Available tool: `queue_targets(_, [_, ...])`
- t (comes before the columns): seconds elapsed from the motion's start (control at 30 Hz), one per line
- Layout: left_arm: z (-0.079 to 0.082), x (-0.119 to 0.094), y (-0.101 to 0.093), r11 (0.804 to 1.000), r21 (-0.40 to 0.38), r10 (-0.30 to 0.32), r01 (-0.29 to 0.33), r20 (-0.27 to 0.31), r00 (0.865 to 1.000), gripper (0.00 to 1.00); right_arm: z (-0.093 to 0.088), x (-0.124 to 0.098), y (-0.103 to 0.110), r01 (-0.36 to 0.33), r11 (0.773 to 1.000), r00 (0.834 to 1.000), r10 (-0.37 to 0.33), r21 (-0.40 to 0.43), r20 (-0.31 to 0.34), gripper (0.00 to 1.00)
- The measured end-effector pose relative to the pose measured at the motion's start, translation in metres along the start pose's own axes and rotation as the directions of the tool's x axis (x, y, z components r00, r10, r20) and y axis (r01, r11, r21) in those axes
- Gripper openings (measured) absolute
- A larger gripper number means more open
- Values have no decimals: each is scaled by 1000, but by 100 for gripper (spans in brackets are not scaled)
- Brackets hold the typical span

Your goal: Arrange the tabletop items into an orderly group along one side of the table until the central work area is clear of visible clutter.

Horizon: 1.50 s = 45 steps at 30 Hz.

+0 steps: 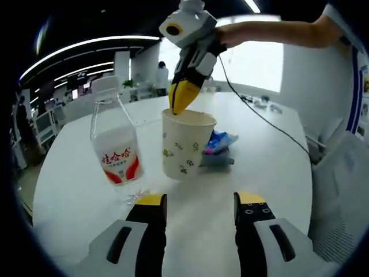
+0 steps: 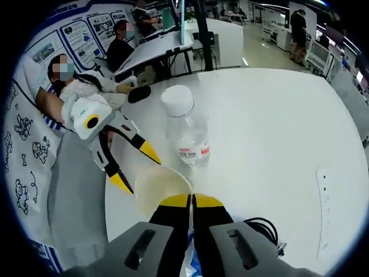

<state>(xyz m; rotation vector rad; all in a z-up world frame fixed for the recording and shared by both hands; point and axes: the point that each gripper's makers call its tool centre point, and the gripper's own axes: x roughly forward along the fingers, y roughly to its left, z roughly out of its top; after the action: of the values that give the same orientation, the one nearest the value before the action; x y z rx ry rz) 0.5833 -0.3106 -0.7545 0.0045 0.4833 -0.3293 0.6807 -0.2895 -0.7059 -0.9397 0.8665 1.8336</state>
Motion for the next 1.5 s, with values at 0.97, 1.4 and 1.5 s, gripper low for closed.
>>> queue_targets(0.97, [-11, -2, 4, 999, -50, 13, -13, -13, 1000, 40, 1, 29, -23, -7, 1000, 993, 6, -6, -118, 0])
queue_targets(1.4, [-13, 0, 4, 998, -59, 7, -8, -12, 1000, 40, -4, 35, -24, 2, 1000, 986, -6, -19, -166, 0])
queue_targets(1.5, [-14, -1, 6, 998, -63, 9, -10, -12, 1000, 40, -2, 35, -23, -3, 1000, 987, 0, -20, -162, 0])
